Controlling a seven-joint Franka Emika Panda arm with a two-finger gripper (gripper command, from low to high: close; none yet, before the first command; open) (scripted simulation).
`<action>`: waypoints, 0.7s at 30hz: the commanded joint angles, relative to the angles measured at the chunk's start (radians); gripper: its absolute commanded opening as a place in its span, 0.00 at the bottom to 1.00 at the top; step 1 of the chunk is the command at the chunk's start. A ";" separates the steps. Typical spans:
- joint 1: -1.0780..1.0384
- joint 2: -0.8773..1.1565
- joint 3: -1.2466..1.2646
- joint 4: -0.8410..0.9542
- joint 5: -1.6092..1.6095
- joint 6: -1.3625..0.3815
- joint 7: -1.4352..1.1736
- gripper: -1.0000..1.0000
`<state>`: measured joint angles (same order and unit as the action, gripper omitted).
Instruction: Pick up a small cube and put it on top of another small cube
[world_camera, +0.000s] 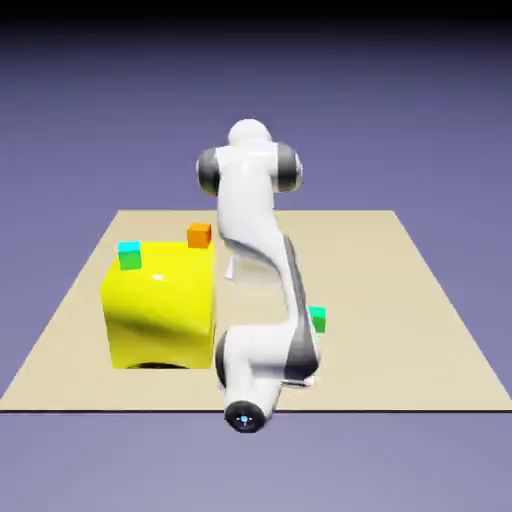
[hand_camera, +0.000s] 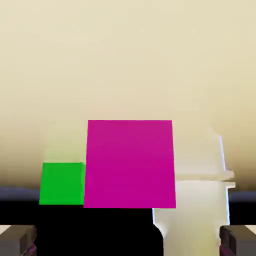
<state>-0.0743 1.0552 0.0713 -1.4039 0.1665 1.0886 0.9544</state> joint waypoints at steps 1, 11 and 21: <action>0.002 -0.010 0.000 -0.036 0.000 0.027 -0.004 0.50; 0.004 -0.022 0.000 -0.081 0.001 0.060 -0.008 0.00; 0.098 -0.241 -0.165 -0.025 -0.057 -0.017 0.002 0.00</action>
<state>0.0234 0.8142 -0.0936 -1.4290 0.1113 1.0714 0.9569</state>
